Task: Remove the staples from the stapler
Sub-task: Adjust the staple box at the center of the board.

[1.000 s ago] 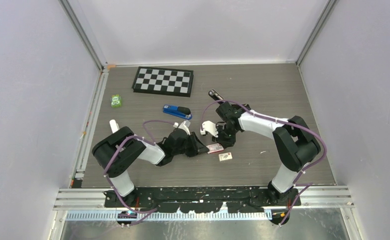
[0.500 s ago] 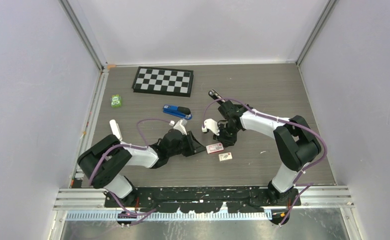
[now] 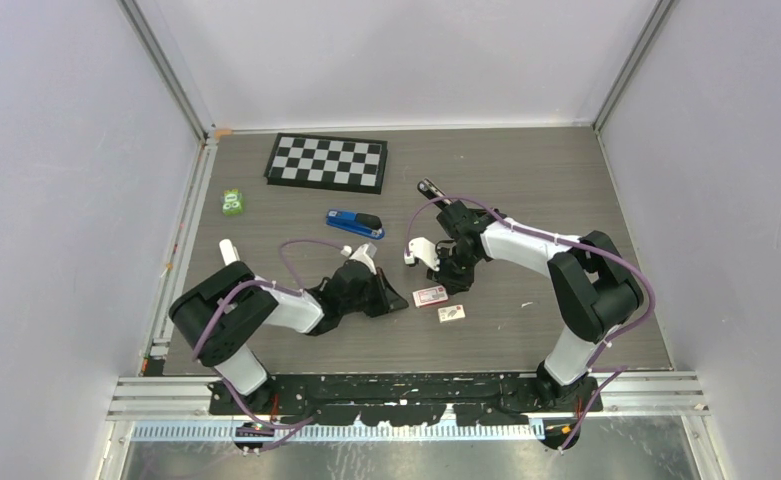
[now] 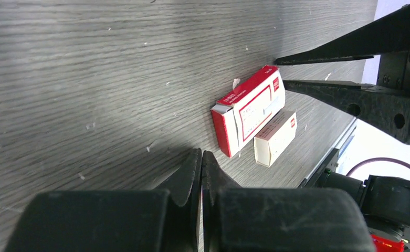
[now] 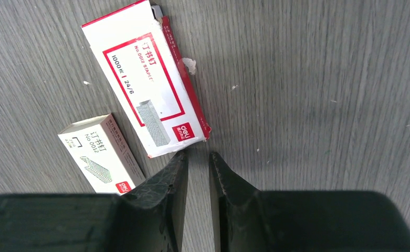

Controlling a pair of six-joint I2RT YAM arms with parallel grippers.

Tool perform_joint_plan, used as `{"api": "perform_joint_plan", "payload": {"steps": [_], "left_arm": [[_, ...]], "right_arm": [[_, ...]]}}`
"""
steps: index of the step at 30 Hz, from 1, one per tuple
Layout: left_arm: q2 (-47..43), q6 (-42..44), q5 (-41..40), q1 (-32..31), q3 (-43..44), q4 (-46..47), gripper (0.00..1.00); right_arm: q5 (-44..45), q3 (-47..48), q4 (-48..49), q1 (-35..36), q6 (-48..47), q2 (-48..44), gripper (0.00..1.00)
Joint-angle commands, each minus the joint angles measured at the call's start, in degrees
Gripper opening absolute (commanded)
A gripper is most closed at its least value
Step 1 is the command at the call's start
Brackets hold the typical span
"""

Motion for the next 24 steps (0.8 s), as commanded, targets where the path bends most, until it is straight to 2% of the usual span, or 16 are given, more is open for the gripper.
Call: {"api": "perform_joint_plan", "payload": {"steps": [1, 16, 24], "left_arm": [[2.51, 0.49, 1.19, -0.24, 2.48, 1.40, 0.00], [9.00, -1.29, 3.56, -1.47, 7.02, 3.60, 0.00], [7.29, -1.05, 2.16, -1.47, 5.52, 3.09, 0.00]], "right_arm": [[-1.63, 1.44, 0.23, -0.06, 0.04, -0.46, 0.26], [-2.95, 1.88, -0.12, 2.20, 0.62, 0.04, 0.26], [-0.10, 2.42, 0.40, 1.51, 1.53, -0.20, 0.26]]}}
